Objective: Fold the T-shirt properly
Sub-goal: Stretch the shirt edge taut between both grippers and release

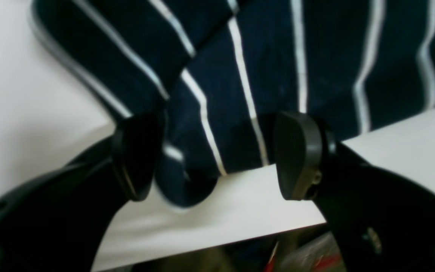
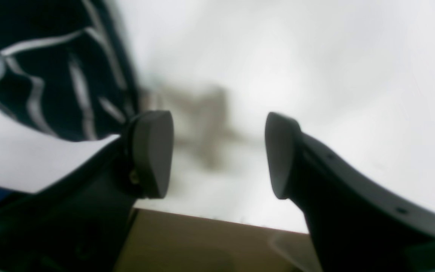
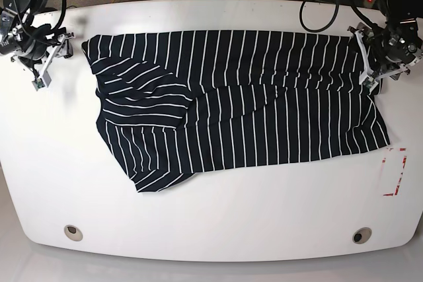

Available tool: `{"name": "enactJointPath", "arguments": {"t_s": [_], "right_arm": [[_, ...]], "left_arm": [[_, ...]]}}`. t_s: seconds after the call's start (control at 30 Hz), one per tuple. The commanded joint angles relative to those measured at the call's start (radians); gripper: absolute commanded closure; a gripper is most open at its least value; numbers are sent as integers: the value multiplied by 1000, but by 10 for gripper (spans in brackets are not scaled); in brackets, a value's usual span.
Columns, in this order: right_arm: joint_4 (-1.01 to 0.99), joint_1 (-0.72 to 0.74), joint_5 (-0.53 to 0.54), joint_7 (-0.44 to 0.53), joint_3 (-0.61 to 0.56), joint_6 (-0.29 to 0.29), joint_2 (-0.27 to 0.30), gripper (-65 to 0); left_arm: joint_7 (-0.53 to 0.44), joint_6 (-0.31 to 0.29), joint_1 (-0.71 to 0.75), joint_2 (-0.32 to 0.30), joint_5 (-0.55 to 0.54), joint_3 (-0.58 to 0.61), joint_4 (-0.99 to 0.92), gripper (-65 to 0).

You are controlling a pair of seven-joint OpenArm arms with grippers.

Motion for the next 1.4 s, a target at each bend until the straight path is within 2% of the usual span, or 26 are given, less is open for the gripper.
{"name": "enactJointPath", "arguments": {"t_s": [0.0,0.17,0.27,0.37,0.57,0.67,1.0,1.03,1.07,1.2,1.27,1.37], "right_arm": [[30,-15,131,-41,72,-2,-6,-379],[31,-31,340,-87,115,-2,-49,-379],[31,-49,381,-87,113,-2,-75,-379],[30,-48,346,-87,113,-2,-107,-379],[30,-14,178,-81,113,-2,-155,-379],[30,5,112,-81,113,-2,-185,-380],[-32,38,99,-81,113,-2,-213,-355],[-36,40,99,-81,113,-2,-214,-339],[-44,41,99,-81,113,-2,-217,-300],[-47,43,99,-81,113,-2,-221,-132],[-47,43,99,-81,112,-2,-221,-75],[-41,41,99,-81,112,-2,-219,-52]], "left_arm": [[18,2,-7,-20,-72,-62,62,-450],[98,2,-12,-20,-190,-150,145,-453],[135,2,-14,-20,-259,-210,164,-453],[137,2,-14,-20,-287,-267,160,-453],[133,2,-14,-20,-293,-302,36,-454],[81,2,-14,-20,-293,-286,-39,-454],[8,2,-14,-20,-287,-253,-176,-439],[-2,2,-14,-20,-287,-253,-186,-424],[-12,2,-14,-20,-287,-253,-202,-379],[-25,2,-18,-18,-287,-248,-232,-160],[-26,2,-35,-18,-287,-225,-234,-107],[-26,2,-38,-18,-287,-207,-234,-83]]}}
